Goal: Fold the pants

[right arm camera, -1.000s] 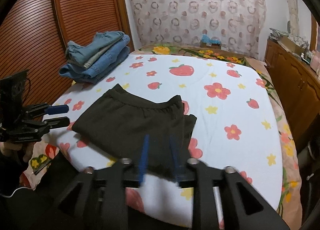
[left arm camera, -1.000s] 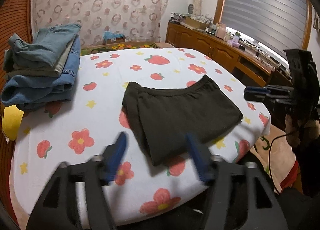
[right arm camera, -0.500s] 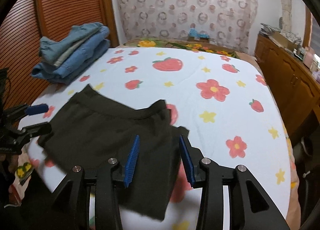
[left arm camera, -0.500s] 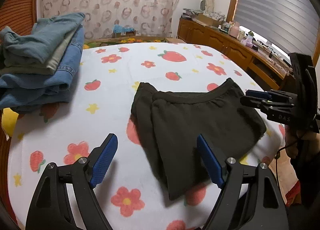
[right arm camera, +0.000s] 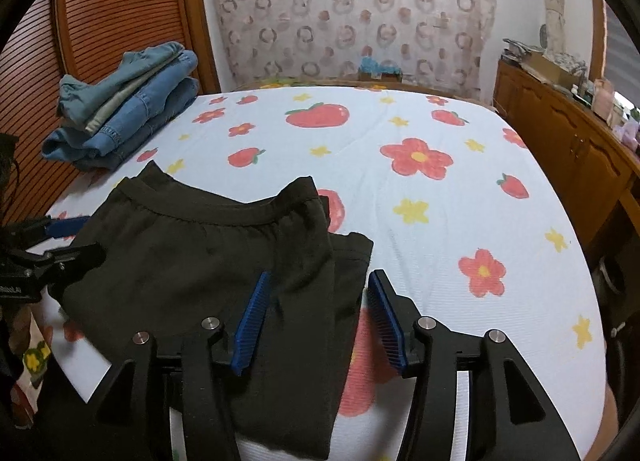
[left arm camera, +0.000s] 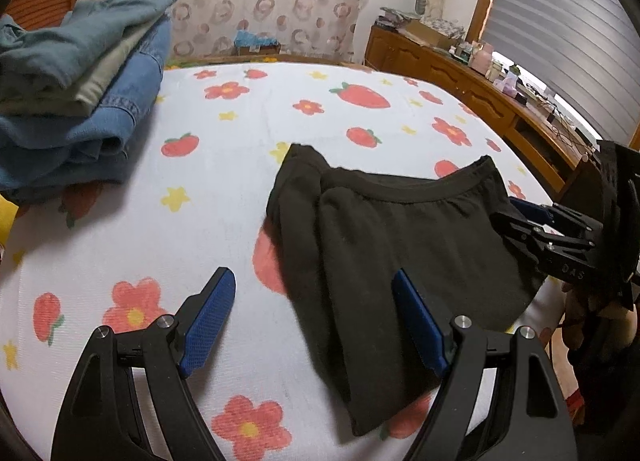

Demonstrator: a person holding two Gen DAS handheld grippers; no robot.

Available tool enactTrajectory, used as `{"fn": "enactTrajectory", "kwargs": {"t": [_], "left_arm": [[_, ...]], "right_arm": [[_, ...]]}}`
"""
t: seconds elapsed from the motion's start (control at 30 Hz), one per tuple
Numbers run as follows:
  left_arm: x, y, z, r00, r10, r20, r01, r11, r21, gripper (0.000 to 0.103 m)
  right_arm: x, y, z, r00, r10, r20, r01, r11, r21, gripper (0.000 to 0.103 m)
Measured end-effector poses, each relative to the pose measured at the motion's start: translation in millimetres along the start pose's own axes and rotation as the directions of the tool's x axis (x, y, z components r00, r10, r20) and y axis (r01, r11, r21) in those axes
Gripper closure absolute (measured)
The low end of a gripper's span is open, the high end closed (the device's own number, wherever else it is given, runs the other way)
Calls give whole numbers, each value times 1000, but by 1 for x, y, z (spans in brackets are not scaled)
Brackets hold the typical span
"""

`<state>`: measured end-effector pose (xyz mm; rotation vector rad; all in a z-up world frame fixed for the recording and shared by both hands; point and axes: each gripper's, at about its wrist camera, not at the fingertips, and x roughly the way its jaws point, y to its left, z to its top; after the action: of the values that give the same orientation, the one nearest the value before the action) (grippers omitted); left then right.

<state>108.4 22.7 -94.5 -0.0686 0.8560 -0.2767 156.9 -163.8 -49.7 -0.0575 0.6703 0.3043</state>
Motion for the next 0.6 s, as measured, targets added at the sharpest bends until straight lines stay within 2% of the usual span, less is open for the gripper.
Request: {"fn": "enactTrajectory", "kwargs": {"t": [0.3, 0.6], "left_arm": [[7, -7, 3, 999, 44, -9, -44, 998, 45, 17], [7, -1, 16, 999, 10, -36, -10, 1000, -8, 17]], "right_arm": [[1, 1, 0, 1000, 1, -4, -1, 1000, -22, 45], [1, -1, 0, 1000, 3, -5, -3, 1000, -22, 45]]}}
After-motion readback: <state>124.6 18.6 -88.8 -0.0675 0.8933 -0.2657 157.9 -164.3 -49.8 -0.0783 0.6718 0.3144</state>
